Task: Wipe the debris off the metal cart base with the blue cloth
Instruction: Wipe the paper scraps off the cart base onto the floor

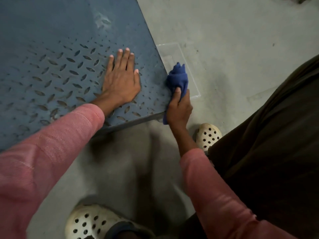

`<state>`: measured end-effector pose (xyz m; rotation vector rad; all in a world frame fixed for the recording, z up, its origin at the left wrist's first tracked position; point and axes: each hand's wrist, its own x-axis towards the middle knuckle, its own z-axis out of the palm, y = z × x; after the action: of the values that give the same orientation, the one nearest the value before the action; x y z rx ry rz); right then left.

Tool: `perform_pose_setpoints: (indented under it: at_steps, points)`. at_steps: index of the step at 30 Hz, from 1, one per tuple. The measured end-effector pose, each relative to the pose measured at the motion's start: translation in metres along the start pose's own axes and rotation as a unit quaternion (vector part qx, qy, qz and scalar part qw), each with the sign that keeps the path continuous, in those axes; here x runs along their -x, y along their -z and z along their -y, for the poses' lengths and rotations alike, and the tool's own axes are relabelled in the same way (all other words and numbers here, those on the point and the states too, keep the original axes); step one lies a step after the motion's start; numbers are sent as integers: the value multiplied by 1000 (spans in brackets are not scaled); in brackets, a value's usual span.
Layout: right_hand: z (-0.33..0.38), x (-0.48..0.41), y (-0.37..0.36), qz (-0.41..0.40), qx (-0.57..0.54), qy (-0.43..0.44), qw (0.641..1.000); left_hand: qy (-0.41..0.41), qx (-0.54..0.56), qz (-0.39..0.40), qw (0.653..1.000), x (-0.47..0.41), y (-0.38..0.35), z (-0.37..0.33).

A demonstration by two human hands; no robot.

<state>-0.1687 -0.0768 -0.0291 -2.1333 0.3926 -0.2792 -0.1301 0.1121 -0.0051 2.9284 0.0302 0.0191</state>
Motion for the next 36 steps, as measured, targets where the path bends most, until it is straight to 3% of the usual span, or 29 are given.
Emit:
perform_pose_setpoints:
  at_steps: [3, 5, 7, 10, 12, 14, 18, 21, 25, 28, 31, 36]
  points:
    - [11, -38, 6, 150, -38, -160, 975, -3, 2, 3, 1000, 2, 1, 2]
    - [16, -49, 6, 172, -87, -215, 957, -6, 2, 6, 1000, 3, 3, 1]
    - [15, -34, 3, 101, -98, -188, 972, -4, 3, 7, 1000, 2, 3, 0]
    - [6, 22, -1, -10, -39, -5, 999, 2, -3, 5, 1000, 2, 4, -3]
    - [-4, 38, -2, -8, -32, 90, 995, 3, -6, 3, 1000, 3, 4, -3]
    - [-7, 29, -5, 10, -31, 123, 992, 4, -5, 1, 1000, 3, 4, -2]
    - [1, -1, 5, 91, 38, 93, 991, -4, -6, 6, 1000, 5, 2, -2]
    - [0, -25, 14, 193, -77, 52, 977, -21, -16, 14, 1000, 12, 1, 1]
    - [0, -13, 12, 153, -99, 25, 983, -64, -30, 39, 997, 22, 1, 7]
    - [-11, 19, 18, 102, -84, 65, 989, -76, -48, 47, 995, 24, -1, 11]
    - [-21, 22, 22, 139, -75, 108, 982, -88, -51, 50, 994, 27, 2, 12]
    - [-4, -25, 21, 195, -82, 68, 975, -172, -75, 58, 981, 44, 3, 20]
